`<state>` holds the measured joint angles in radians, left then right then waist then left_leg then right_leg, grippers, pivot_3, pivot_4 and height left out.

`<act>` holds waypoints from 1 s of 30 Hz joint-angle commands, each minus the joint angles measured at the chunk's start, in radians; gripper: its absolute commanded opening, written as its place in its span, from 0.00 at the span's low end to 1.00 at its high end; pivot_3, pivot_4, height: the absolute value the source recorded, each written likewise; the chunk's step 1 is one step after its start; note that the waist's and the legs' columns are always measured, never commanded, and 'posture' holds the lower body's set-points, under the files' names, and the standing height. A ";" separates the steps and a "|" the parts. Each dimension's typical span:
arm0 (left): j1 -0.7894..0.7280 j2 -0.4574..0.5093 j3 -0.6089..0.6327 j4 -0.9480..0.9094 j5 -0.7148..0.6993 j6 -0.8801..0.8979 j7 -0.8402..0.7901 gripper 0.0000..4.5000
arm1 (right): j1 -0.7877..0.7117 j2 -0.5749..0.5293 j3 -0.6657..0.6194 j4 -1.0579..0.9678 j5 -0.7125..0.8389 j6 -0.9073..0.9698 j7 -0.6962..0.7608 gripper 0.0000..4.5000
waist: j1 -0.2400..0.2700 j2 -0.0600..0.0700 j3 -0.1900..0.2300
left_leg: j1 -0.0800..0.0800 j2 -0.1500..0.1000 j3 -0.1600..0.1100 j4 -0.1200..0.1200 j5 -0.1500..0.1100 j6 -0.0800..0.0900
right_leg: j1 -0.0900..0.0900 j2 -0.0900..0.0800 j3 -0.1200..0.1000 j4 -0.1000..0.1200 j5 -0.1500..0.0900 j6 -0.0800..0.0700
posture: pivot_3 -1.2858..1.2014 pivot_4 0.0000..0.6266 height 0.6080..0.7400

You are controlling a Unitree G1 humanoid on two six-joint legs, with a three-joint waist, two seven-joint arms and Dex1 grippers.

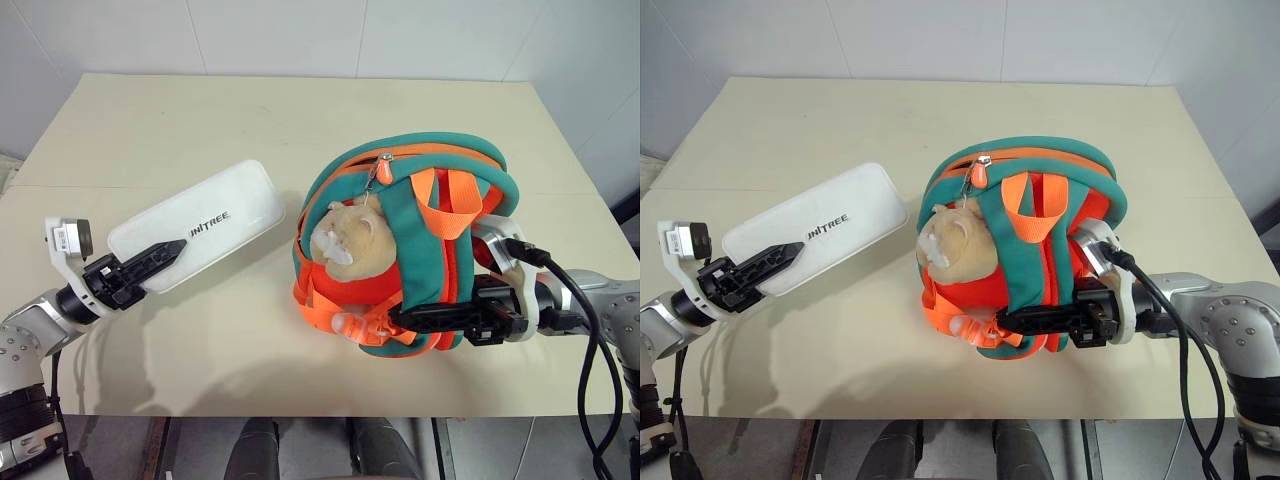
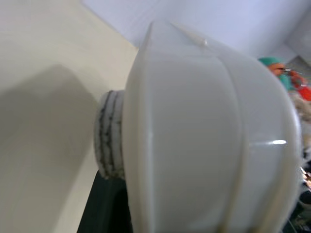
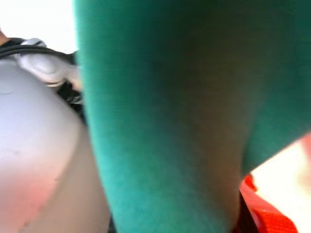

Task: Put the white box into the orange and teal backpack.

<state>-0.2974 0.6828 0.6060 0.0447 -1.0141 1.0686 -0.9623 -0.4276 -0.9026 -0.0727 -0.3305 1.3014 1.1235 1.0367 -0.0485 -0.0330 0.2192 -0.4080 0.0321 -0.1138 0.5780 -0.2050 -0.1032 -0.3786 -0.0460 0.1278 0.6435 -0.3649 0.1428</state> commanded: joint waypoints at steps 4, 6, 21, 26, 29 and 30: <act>-0.081 -0.035 0.119 -0.120 -0.228 -0.022 0.113 0.28 | -0.029 0.031 0.036 0.004 -0.081 -0.035 0.074 0.03 | 0.000 0.000 0.000 | -0.001 0.000 0.000 0.000 -0.001 0.000 | 0.000 0.000 0.000 -0.001 0.000 0.000 | 0.52 0.24 1.00; -0.087 -0.043 0.118 -0.155 -0.307 -0.003 0.150 0.28 | -0.035 0.035 0.041 0.010 -0.094 -0.032 0.086 0.03 | 0.001 0.000 0.000 | -0.001 0.000 0.000 0.001 -0.002 0.000 | 0.000 0.000 0.000 -0.001 0.000 0.001 | 0.52 0.24 1.00; -0.225 -0.018 -0.158 -0.123 -0.321 -0.009 0.060 0.28 | 0.022 0.085 0.031 -0.031 -0.125 -0.040 0.056 0.03 | 0.007 0.000 0.000 | -0.001 0.000 0.000 0.007 -0.003 0.000 | 0.002 0.001 0.000 0.000 0.000 0.002 | 0.52 0.24 1.00; -0.259 0.016 -0.244 -0.088 -0.238 -0.024 -0.049 0.28 | 0.050 0.102 0.021 -0.058 -0.115 -0.042 0.021 0.03 | 0.008 0.000 0.000 | -0.001 0.000 0.000 0.007 -0.003 0.000 | 0.002 0.001 0.000 0.000 0.000 0.002 | 0.52 0.24 1.00; -0.257 0.057 -0.295 -0.074 -0.154 -0.068 -0.130 0.28 | 0.062 0.110 0.014 -0.070 -0.108 -0.042 -0.002 0.03 | 0.008 0.000 0.000 | -0.001 0.000 0.000 0.006 -0.003 0.000 | 0.002 0.001 0.000 0.000 0.000 0.002 | 0.52 0.24 1.00; -0.258 0.071 -0.316 -0.066 -0.096 -0.122 -0.157 0.28 | 0.066 0.113 0.012 -0.074 -0.106 -0.043 -0.010 0.03 | 0.009 0.000 0.000 | -0.001 0.000 0.000 0.006 -0.003 0.000 | 0.002 0.001 0.000 0.000 0.000 0.002 | 0.52 0.24 1.00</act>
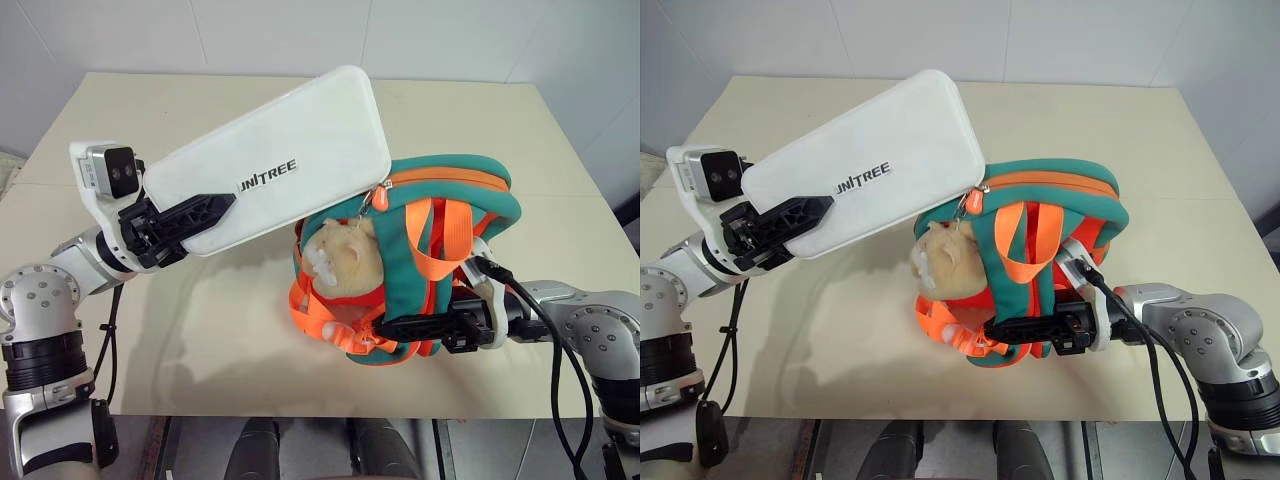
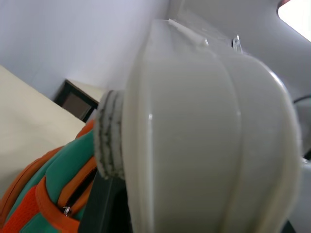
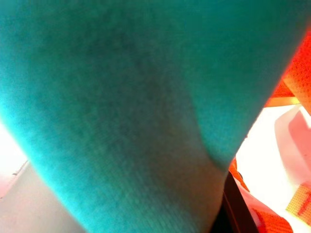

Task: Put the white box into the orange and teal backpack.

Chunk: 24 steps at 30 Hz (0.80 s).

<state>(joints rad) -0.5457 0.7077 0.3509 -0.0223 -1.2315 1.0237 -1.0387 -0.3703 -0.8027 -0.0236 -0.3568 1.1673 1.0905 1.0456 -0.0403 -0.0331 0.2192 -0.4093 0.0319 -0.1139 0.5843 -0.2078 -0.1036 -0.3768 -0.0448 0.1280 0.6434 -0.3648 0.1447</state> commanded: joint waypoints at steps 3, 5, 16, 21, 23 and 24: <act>-0.022 0.070 -0.101 0.035 0.249 -0.219 -0.145 0.28 | 0.017 0.016 -0.042 -0.056 0.033 -0.010 -0.031 0.03 | 0.007 0.000 0.000 | 0.000 0.000 0.000 0.000 0.000 0.000 | 0.000 0.000 0.000 0.000 0.000 0.000 | 0.52 0.24 1.00; -0.037 0.082 -0.115 0.068 0.304 -0.285 -0.176 0.28 | 0.021 0.017 -0.045 -0.059 0.035 -0.010 -0.034 0.03 | 0.011 0.000 0.000 | 0.000 0.000 0.000 0.001 0.000 0.000 | 0.000 0.000 0.000 0.000 0.000 0.000 | 0.52 0.24 1.00; -0.058 0.210 -0.175 0.163 0.483 -0.473 -0.351 0.28 | 0.003 0.020 -0.036 -0.034 0.006 -0.017 -0.010 0.03 | 0.009 0.000 0.000 | 0.001 0.000 0.000 0.000 0.000 0.001 | 0.001 0.000 0.000 0.000 0.000 0.000 | 0.52 0.24 1.00; -0.058 0.274 -0.223 0.210 0.587 -0.566 -0.424 0.28 | -0.025 0.028 -0.020 -0.011 -0.015 -0.018 0.003 0.03 | 0.008 0.000 0.000 | 0.001 0.000 0.000 -0.001 0.000 0.001 | 0.001 0.000 0.000 0.000 0.000 -0.001 | 0.52 0.24 1.00; -0.072 0.274 -0.234 0.236 0.627 -0.606 -0.425 0.28 | -0.039 0.037 -0.012 -0.002 -0.023 -0.018 0.005 0.03 | 0.009 0.000 0.000 | 0.001 0.001 0.000 -0.002 0.000 0.001 | 0.000 0.000 0.000 0.000 -0.001 -0.001 | 0.52 0.24 1.00; -0.082 0.268 -0.235 0.250 0.645 -0.635 -0.419 0.28 | -0.044 0.040 -0.011 0.001 -0.025 -0.017 0.007 0.03 | 0.009 0.000 0.000 | 0.001 0.001 0.000 -0.002 0.000 0.001 | 0.000 0.000 0.000 0.000 -0.001 -0.001 | 0.52 0.24 1.00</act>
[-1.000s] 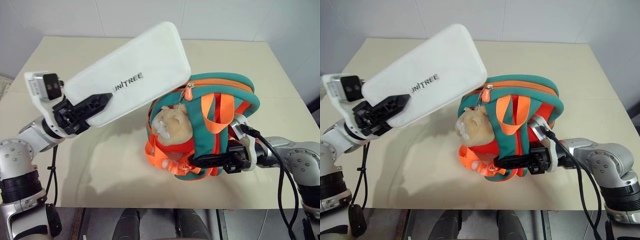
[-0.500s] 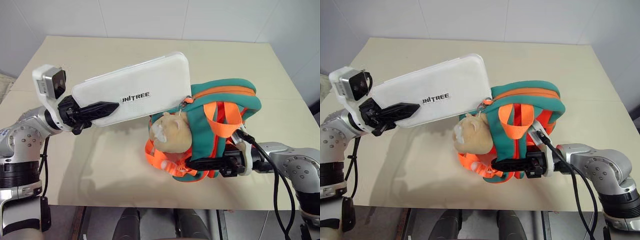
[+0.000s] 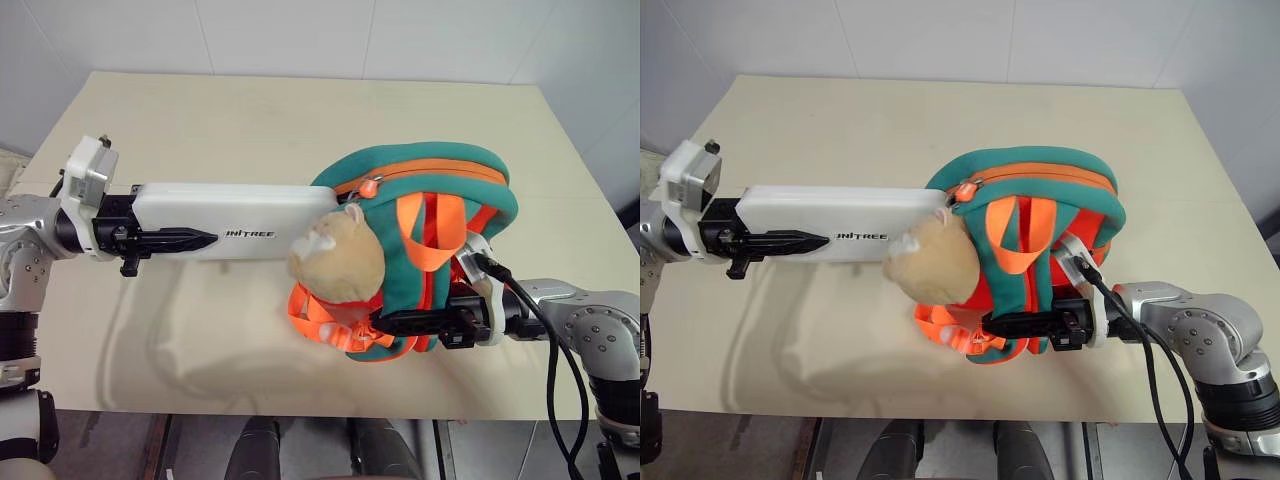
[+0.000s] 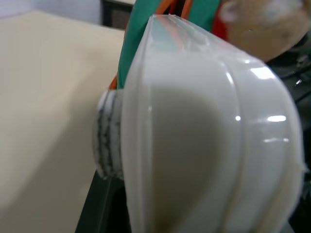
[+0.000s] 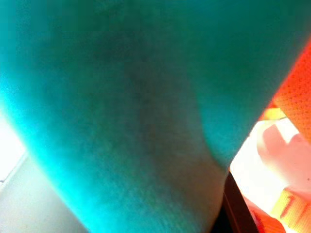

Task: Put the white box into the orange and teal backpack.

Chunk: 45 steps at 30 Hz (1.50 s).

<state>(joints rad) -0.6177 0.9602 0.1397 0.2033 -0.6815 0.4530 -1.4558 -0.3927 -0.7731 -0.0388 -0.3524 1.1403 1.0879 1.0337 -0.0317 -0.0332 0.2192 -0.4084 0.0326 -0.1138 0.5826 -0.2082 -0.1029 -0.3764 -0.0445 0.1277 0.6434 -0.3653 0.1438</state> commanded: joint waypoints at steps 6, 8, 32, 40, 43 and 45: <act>-0.073 -0.055 -0.059 0.015 0.126 -0.094 0.049 0.28 | -0.036 0.023 0.010 0.004 -0.007 -0.011 0.017 0.03 | 0.003 0.000 0.000 | 0.000 0.000 0.000 0.000 0.000 0.000 | 0.000 0.000 0.000 0.001 0.000 0.000 | 0.52 0.24 1.00; -0.101 -0.090 -0.090 -0.006 0.133 -0.077 0.066 0.28 | -0.042 0.030 0.013 0.006 -0.011 -0.009 0.014 0.03 | 0.004 0.000 0.000 | 0.000 0.000 0.000 0.002 0.000 0.000 | 0.000 0.000 0.000 0.001 0.000 0.000 | 0.52 0.24 1.00; -0.412 -0.570 -0.319 0.067 0.316 -0.146 0.154 0.28 | -0.064 0.130 0.040 -0.007 -0.059 -0.029 -0.035 0.03 | 0.004 0.000 0.000 | -0.006 0.000 -0.002 0.009 -0.001 0.001 | -0.001 0.000 -0.002 0.002 0.001 0.002 | 0.52 0.24 1.00; -0.383 -0.544 -0.261 0.029 0.292 -0.093 0.156 0.83 | -0.056 0.143 0.031 -0.023 -0.044 -0.019 -0.068 0.03 | 0.001 0.000 0.000 | -0.013 -0.001 -0.004 0.012 0.000 0.001 | -0.007 0.001 -0.004 0.006 0.001 0.003 | 0.52 0.24 1.00; -0.366 -0.471 -0.221 0.006 0.246 -0.057 0.098 0.99 | -0.057 0.146 0.029 -0.023 -0.041 -0.017 -0.073 0.03 | -0.006 0.001 0.000 | -0.013 -0.001 -0.004 0.012 0.000 0.001 | -0.008 0.001 -0.004 0.009 0.001 0.003 | 0.52 0.24 1.00; -0.366 -0.429 -0.187 -0.008 0.213 -0.012 0.094 0.99 | -0.060 0.146 0.030 -0.021 -0.041 -0.016 -0.072 0.03 | -0.008 0.001 0.000 | -0.013 -0.001 -0.004 0.012 0.000 0.001 | -0.009 0.001 -0.004 0.010 0.001 0.002 | 0.52 0.24 1.00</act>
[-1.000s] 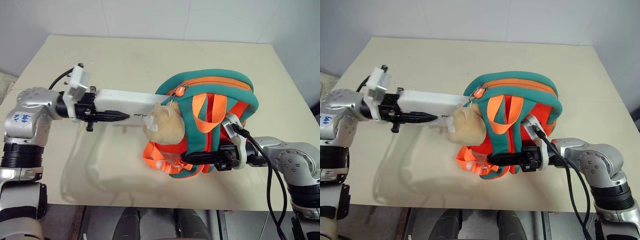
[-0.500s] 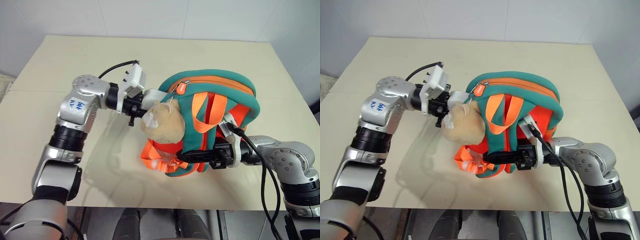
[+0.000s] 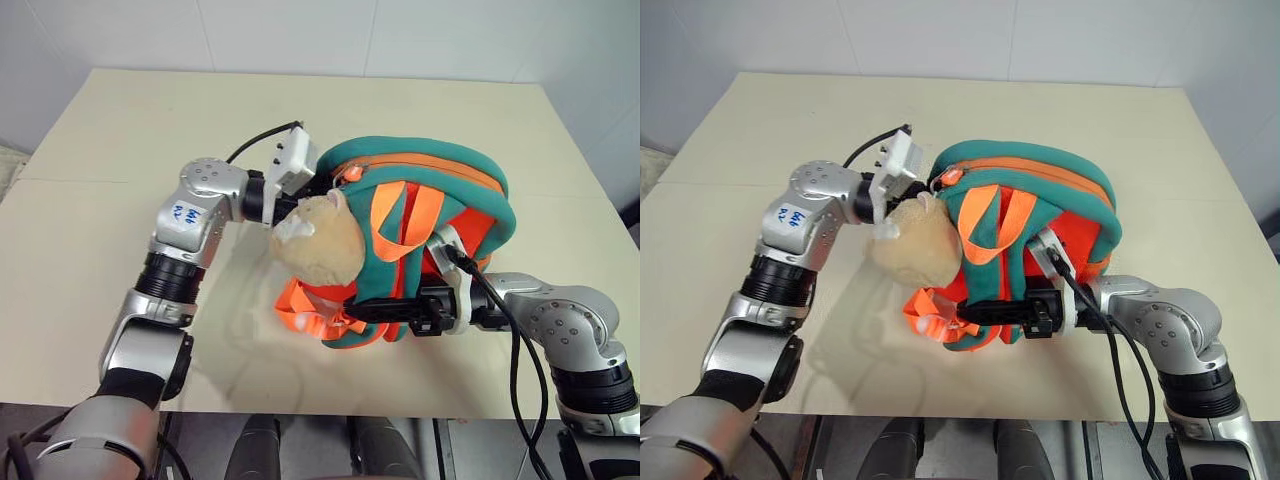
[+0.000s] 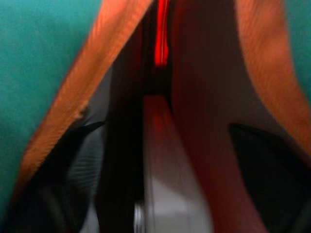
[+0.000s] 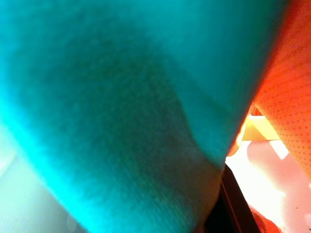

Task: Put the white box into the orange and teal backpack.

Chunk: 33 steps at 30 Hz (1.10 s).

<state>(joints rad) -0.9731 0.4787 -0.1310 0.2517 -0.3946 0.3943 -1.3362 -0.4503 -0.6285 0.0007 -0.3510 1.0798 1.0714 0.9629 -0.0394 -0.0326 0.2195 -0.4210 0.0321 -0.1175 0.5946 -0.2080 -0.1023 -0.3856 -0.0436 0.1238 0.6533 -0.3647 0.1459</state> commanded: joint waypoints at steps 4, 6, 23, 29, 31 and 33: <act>0.009 0.179 0.135 -0.091 -0.109 0.124 -0.061 0.99 | -0.006 0.001 -0.005 -0.016 0.017 -0.002 0.003 0.03 | -0.006 0.000 0.000 | -0.001 0.000 0.000 0.000 0.001 0.000 | -0.001 0.000 0.000 0.001 0.000 0.000 | 0.52 0.24 1.00; 0.012 0.223 0.182 -0.104 -0.163 0.207 -0.054 0.99 | -0.007 0.002 -0.002 -0.013 0.014 -0.003 0.006 0.03 | -0.007 0.000 0.000 | -0.001 0.000 0.000 0.000 0.001 0.000 | -0.001 0.000 0.000 0.001 0.000 0.000 | 0.52 0.24 1.00; 0.087 0.345 0.286 -0.411 -0.527 0.634 -0.005 0.99 | -0.025 0.012 0.032 0.030 -0.036 -0.030 0.047 0.03 | -0.017 0.000 0.000 | 0.000 0.000 -0.004 0.000 0.002 -0.001 | 0.001 0.000 -0.005 0.002 -0.001 -0.001 | 0.52 0.24 1.00; 0.133 0.339 0.207 -0.465 -0.439 0.523 -0.001 0.99 | -0.029 0.024 0.035 0.032 -0.045 -0.034 0.046 0.03 | -0.014 0.000 0.000 | 0.000 0.000 -0.005 0.000 0.002 -0.002 | 0.002 0.000 -0.005 0.002 -0.001 -0.001 | 0.52 0.24 1.00; 0.139 0.342 0.187 -0.477 -0.424 0.498 -0.003 0.99 | -0.028 0.028 0.034 0.032 -0.047 -0.034 0.044 0.03 | -0.013 0.000 0.000 | 0.000 0.000 -0.004 0.000 0.002 -0.002 | 0.002 0.000 -0.005 0.002 -0.001 -0.001 | 0.52 0.24 1.00; 0.143 0.346 0.171 -0.485 -0.415 0.484 -0.005 0.99 | -0.028 0.032 0.033 0.031 -0.049 -0.034 0.042 0.03 | -0.014 0.000 0.000 | 0.000 0.000 -0.005 0.000 0.002 -0.002 | 0.002 0.000 -0.005 0.002 -0.001 -0.001 | 0.52 0.24 1.00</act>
<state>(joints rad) -0.8351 0.8083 0.0440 -0.1941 -0.8199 0.9033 -1.3343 -0.4660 -0.6030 0.0358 -0.3084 1.0203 1.0482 0.9977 -0.0530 -0.0325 0.2196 -0.4212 0.0320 -0.1220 0.5946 -0.2059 -0.1040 -0.3841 -0.0439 0.1190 0.6549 -0.3653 0.1450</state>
